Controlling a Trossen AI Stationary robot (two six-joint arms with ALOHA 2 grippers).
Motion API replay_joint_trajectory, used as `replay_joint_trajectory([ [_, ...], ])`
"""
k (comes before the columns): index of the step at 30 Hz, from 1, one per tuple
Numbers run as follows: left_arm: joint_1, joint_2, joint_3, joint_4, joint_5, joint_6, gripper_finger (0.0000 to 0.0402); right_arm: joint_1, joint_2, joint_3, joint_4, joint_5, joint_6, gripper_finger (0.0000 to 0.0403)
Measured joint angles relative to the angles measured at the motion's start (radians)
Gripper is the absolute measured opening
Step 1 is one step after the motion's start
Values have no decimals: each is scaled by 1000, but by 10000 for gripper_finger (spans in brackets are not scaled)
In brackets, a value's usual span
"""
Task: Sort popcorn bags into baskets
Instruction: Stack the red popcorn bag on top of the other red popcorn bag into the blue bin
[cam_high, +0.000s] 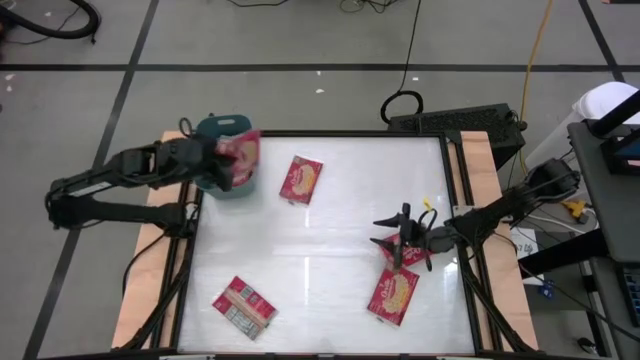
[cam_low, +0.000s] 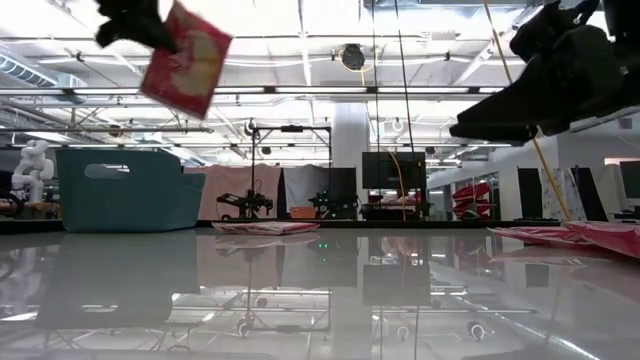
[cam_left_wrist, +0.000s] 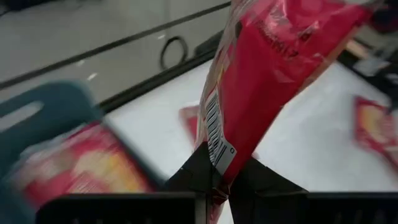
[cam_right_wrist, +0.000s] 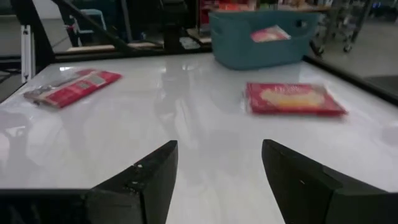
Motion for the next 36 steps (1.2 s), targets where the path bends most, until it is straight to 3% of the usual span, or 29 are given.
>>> replay_joint_trajectory([
  [10,202,-18,-44,-208,40,-151,30,23,78,0,86,-2,-47,228],
  [21,336,-19,-119,-143,64,-166,40,56,114,0,88,-2,32,228],
  [26,395,-16,-206,16,163,-95,41,61,114,0,88,1,31,228],
  [36,523,35,-278,53,240,-44,42,61,114,0,88,2,24,228],
])
